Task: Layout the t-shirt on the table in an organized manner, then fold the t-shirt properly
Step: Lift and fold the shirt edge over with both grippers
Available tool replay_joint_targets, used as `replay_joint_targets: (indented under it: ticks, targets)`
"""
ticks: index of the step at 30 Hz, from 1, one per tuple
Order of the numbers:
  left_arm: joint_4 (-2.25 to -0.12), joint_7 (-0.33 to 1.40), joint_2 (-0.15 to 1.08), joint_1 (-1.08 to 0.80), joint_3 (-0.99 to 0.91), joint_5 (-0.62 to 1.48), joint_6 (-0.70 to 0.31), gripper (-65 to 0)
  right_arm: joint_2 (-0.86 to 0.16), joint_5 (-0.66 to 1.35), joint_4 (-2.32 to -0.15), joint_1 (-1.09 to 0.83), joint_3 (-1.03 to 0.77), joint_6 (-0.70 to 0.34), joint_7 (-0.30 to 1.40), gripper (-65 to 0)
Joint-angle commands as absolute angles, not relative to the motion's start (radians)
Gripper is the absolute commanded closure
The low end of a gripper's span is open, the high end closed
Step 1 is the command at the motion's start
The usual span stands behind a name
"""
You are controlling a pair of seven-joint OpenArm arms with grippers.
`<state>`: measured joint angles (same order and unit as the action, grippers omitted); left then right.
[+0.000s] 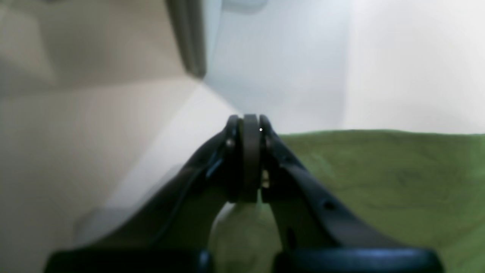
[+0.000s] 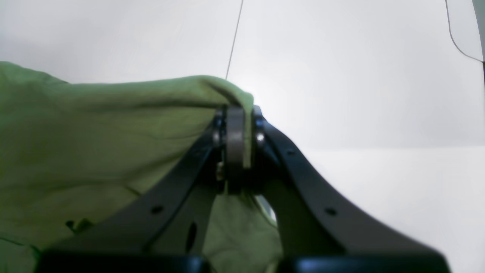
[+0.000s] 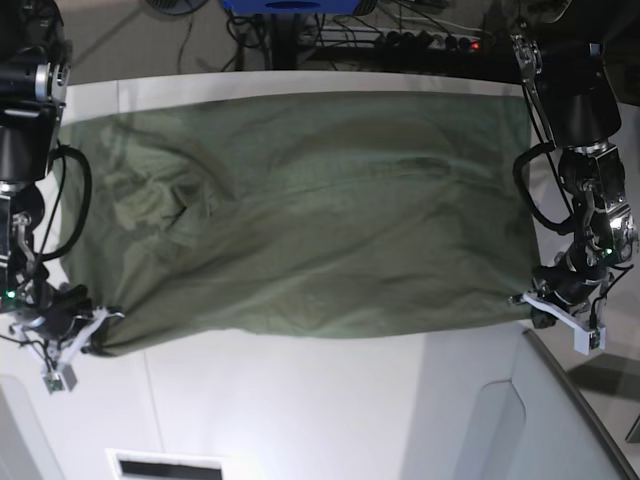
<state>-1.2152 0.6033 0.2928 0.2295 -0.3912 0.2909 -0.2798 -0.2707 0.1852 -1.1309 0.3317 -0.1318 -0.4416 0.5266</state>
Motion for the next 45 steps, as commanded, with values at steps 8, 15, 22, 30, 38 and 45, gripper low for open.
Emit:
replay_joint_targets:
  ticks: [8,15,22,30,38,45]
  targets:
    - [-1.273,0.588,0.314,0.231,-0.4,0.303,-0.275,0.0,-0.286,0.196,-1.147,0.337,-0.136,-0.44,0.503,-0.2]
    - [-1.285,0.588,0.328,0.202,-0.401,0.305,-0.275,0.0,-0.286,0.194,-1.138,0.318,-0.133,-0.44,0.503,-0.2]
    - [-1.366,0.588,0.332,0.137,-0.401,0.305,-0.275,0.0,-0.286,0.194,-1.069,0.312,-0.131,-0.44,0.453,-0.2]
    - [-1.374,0.588,0.331,0.081,-0.401,0.305,-0.275,0.0,-0.286,0.194,-1.023,0.309,-0.131,-0.44,0.42,-0.2]
    - [-1.451,0.602,0.329,-0.016,-0.401,0.306,-0.277,0.0,-0.28,0.197,-1.073,0.289,-0.14,-0.506,0.555,0.0]
    - [-1.491,0.667,0.309,-0.108,-0.4,0.306,-0.277,0.0,-0.248,0.197,-1.084,0.234,-0.213,-0.481,0.579,0.0]
